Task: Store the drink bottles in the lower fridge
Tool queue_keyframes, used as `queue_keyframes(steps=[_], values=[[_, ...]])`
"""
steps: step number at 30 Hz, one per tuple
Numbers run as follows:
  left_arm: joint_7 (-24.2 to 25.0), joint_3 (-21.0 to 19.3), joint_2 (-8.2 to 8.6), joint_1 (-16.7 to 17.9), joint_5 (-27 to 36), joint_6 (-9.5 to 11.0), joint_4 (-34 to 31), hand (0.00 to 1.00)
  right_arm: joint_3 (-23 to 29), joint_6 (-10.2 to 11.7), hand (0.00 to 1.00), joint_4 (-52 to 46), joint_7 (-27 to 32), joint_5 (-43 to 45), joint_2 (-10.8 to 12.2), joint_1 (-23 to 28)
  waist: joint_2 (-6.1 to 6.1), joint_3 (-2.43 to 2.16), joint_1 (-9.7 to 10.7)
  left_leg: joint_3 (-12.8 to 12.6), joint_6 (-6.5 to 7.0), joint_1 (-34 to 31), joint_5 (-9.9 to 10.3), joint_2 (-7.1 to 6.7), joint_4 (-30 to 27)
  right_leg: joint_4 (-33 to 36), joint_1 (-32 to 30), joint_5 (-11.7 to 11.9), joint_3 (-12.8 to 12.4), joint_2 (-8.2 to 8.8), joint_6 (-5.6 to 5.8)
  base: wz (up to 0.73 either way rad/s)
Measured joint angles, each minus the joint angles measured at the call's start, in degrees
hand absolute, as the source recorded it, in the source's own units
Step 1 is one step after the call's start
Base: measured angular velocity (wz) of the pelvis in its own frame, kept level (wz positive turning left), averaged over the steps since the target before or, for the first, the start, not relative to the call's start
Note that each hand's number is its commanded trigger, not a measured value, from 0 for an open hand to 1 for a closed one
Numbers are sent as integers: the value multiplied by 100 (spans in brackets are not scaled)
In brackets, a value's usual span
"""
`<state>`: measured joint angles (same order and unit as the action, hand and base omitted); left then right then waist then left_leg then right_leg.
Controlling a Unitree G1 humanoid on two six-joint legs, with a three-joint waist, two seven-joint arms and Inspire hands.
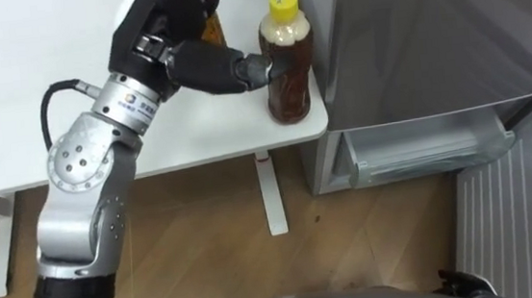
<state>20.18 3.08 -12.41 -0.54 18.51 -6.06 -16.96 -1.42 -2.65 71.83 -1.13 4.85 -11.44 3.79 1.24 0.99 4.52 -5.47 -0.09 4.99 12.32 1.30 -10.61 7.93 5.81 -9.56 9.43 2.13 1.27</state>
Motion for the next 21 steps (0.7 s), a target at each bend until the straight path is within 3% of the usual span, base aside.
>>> queue_keyframes(steps=[13, 21], values=[[-46, 162, 14, 3, 5, -112, 623, 0, -185, -209, 0, -4, -161, 44, 25, -56, -78, -47, -6, -71, 0, 61, 0, 6, -2, 26, 17, 0, -118, -12, 0, -3], [-60, 406, 62, 4, -5, -249, 928, 0, -182, -247, 0, 2, -154, 49, 40, -76, -83, -44, 25, -64, 0, 58, 0, 7, -6, 57, 16, -1, -126, -14, -1, 0]])
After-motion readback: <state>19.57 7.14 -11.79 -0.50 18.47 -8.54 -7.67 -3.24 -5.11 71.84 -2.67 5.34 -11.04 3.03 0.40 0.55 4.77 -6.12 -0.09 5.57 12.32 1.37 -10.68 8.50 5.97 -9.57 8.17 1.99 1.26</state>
